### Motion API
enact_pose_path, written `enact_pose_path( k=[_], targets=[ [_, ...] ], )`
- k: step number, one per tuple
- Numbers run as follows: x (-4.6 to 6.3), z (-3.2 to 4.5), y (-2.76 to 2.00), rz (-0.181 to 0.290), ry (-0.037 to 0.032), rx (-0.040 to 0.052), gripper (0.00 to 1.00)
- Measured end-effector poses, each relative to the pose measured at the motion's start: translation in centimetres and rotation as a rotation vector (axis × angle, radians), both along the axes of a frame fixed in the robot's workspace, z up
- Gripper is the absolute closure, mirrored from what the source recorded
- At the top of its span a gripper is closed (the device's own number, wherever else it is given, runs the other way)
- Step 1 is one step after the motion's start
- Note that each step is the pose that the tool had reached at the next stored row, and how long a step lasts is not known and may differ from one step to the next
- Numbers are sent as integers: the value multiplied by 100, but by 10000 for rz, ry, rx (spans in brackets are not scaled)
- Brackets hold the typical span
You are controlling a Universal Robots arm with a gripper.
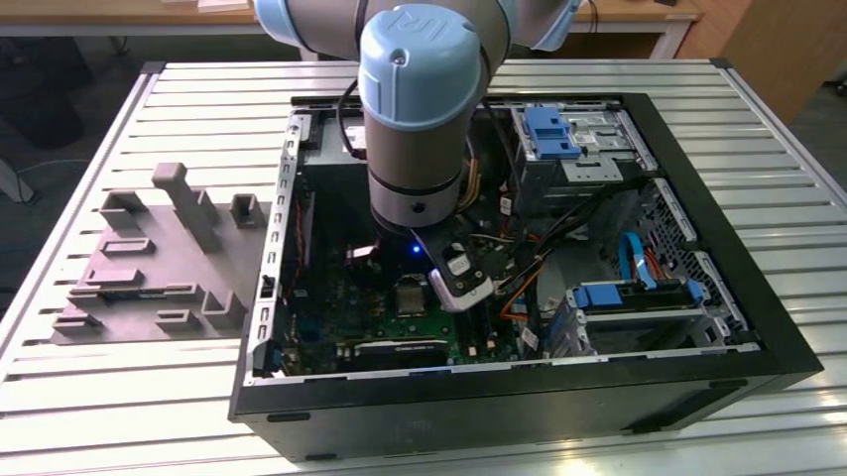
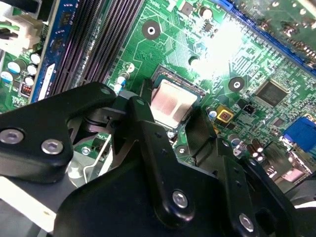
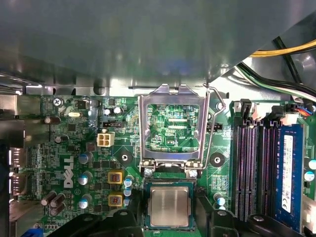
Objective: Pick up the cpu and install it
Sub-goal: 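Place the cpu into insertion slot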
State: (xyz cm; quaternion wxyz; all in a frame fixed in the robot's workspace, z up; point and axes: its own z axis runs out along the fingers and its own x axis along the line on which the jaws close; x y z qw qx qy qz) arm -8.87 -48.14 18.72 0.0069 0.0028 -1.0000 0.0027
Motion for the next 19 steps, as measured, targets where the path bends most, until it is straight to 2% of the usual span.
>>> enact_pose_path(
  k=[5, 9, 12, 13, 19],
  targets=[
    [0, 36, 0, 1, 4, 23, 45],
    [4, 38, -1, -10, 7, 23, 45],
    [16, 38, -1, -132, 7, 23, 47],
    [18, 38, -1, -184, 7, 22, 54],
    [11, 37, -2, -339, 7, 22, 54]
  ],
)
